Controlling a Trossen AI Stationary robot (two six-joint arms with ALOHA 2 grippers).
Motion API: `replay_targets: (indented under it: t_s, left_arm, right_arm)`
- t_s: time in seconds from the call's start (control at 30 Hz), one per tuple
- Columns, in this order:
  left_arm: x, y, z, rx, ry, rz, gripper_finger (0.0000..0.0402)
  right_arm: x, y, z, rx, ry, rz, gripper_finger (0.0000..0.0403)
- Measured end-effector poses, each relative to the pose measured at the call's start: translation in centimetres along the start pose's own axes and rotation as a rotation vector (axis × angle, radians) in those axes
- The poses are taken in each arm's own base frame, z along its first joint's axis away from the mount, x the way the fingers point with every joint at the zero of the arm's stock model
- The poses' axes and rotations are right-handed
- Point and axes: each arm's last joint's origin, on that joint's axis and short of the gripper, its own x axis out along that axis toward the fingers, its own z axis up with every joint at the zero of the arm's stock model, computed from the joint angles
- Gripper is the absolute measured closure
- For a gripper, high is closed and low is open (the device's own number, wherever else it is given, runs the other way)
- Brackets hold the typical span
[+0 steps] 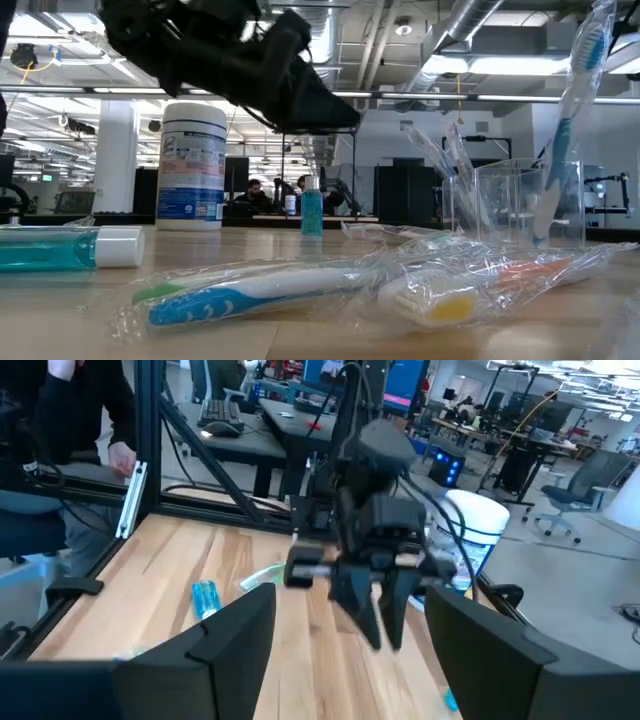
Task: Pick & Place toothbrushing station
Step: Put the purple toothbrush into the transparent organizer
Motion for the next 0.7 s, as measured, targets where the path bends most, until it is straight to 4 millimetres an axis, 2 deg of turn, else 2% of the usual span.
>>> replay_targets:
  t_s: [0.13, 0.43, 0.7]
  left_arm:
    - [1.7, 0.1, -0.4, 0.021, 0.11, -0.001, 0.0325]
    - [4.2, 0.1, 0.6, 0.171, 0.335, -0.016, 0.0319]
    - [5.6, 0.7, 0.8, 0.286, 0.374, -0.004, 0.026]
  right_arm:
    - [0.0, 0.0, -0.1, -0.01, 0.007, 0.006, 0.0155]
    - [0.0, 0.1, -0.3, -0.026, 0.024, 0.01, 0.0155]
    - [0.0, 0.1, -0.6, -0.025, 0.039, 0.009, 0.0155]
